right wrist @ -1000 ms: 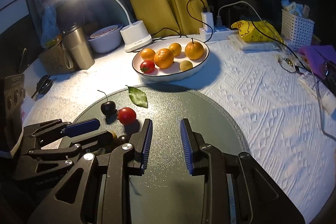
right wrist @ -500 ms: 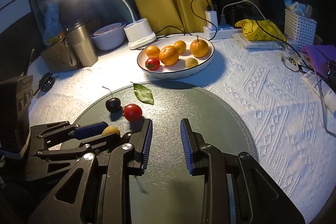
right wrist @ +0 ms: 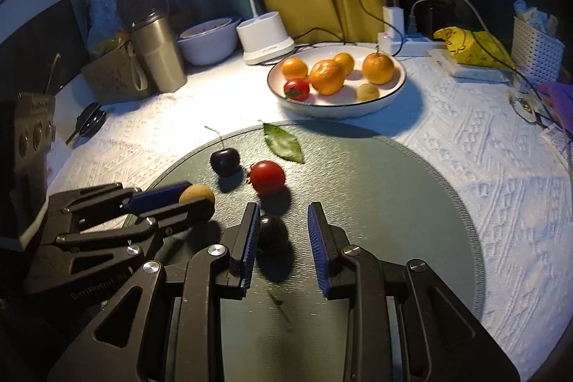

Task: Organize fruits
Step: 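Grasp a dark plum with the right tool while the left tool grasps a yellow plum, then lift both held plums and carry them over the white plate, then lower both plums into the white plate and open both tools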

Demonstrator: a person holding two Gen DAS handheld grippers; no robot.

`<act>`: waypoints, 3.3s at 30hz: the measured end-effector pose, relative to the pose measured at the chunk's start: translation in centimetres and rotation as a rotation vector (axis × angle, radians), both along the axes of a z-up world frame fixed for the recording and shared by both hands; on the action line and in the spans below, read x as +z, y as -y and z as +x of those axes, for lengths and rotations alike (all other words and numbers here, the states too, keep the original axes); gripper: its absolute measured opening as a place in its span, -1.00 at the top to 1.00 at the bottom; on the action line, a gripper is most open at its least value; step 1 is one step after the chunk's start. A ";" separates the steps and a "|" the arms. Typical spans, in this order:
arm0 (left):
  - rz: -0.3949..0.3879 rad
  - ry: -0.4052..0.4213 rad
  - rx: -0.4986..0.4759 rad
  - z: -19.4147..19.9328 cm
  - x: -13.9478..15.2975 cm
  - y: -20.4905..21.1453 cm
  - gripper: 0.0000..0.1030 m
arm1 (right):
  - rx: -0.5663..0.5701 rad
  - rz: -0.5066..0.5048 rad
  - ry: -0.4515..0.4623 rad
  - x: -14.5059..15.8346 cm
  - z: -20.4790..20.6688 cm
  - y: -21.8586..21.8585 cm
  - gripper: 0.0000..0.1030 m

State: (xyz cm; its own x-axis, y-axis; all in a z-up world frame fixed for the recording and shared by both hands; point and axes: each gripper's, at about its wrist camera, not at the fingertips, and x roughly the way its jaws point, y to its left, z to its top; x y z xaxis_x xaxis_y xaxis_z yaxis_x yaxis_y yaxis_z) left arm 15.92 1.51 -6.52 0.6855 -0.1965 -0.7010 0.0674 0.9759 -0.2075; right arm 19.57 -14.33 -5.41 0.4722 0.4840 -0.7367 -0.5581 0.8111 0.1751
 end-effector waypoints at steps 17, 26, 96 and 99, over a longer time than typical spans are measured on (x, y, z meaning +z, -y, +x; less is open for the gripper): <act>0.001 0.028 0.008 -0.3 0.6 -0.7 0.49 | 0.054 -0.052 -0.063 -1.7 0.1 -1.7 0.23; 0.006 0.039 -0.001 0.1 1.2 -0.5 0.49 | 0.072 -0.063 -0.047 -1.5 -0.1 -1.9 0.41; 0.054 0.095 -0.079 19.0 3.4 -3.1 0.48 | -0.022 -0.037 0.133 2.7 18.0 -2.4 0.41; 0.054 0.095 -0.078 20.8 3.1 -3.5 0.48 | -0.043 -0.038 0.137 2.5 19.5 -2.6 0.41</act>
State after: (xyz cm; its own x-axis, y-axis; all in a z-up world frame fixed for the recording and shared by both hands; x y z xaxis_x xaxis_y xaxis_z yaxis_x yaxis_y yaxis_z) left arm 36.74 4.98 -3.39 0.7336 -0.2154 -0.6445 0.1606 0.9765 -0.1435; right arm 39.06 -11.72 -2.88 0.5895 0.4345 -0.6810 -0.5395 0.8392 0.0684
